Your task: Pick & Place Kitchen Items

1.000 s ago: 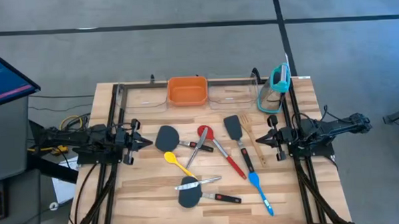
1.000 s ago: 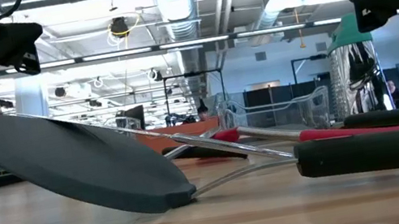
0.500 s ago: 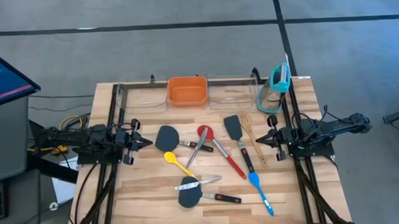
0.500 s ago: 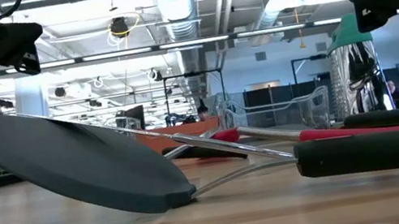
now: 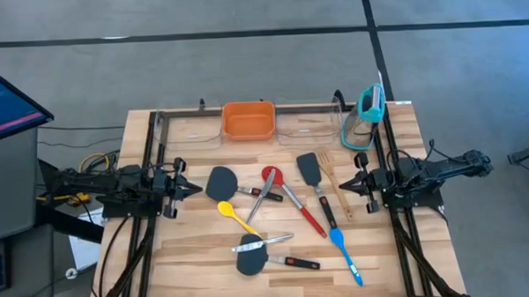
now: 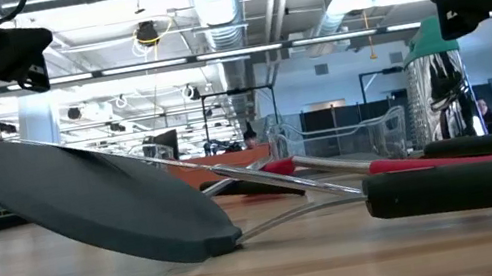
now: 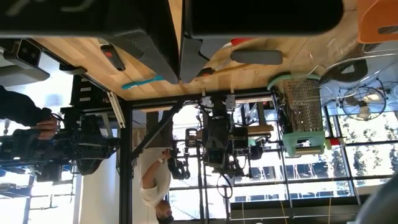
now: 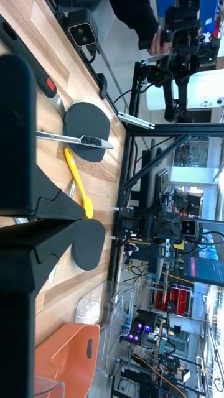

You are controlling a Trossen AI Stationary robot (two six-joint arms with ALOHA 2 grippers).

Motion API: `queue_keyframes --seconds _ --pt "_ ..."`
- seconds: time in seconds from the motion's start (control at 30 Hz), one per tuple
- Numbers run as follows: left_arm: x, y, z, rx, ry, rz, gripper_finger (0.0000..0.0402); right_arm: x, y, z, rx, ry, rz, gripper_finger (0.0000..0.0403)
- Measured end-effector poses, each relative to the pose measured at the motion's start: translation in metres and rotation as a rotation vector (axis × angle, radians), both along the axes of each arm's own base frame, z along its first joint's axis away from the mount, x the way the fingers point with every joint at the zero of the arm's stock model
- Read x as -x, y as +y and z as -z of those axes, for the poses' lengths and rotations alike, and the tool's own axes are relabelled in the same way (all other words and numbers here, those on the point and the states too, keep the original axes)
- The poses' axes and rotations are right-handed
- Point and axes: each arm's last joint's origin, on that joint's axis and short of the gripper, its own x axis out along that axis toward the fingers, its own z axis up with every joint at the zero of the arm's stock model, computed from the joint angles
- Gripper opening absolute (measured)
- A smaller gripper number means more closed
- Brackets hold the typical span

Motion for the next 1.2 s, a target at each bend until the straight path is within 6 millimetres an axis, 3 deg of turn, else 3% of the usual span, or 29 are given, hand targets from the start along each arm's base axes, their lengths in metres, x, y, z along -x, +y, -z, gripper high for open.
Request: queue_keyframes --seconds 1.2 --pt "0.0007 0.0004 -0.0052 0.033 -0.052 -0.006 0.0002 -0.0001 -0.0001 -0.001 -0.003 -0.014 0.004 0.0"
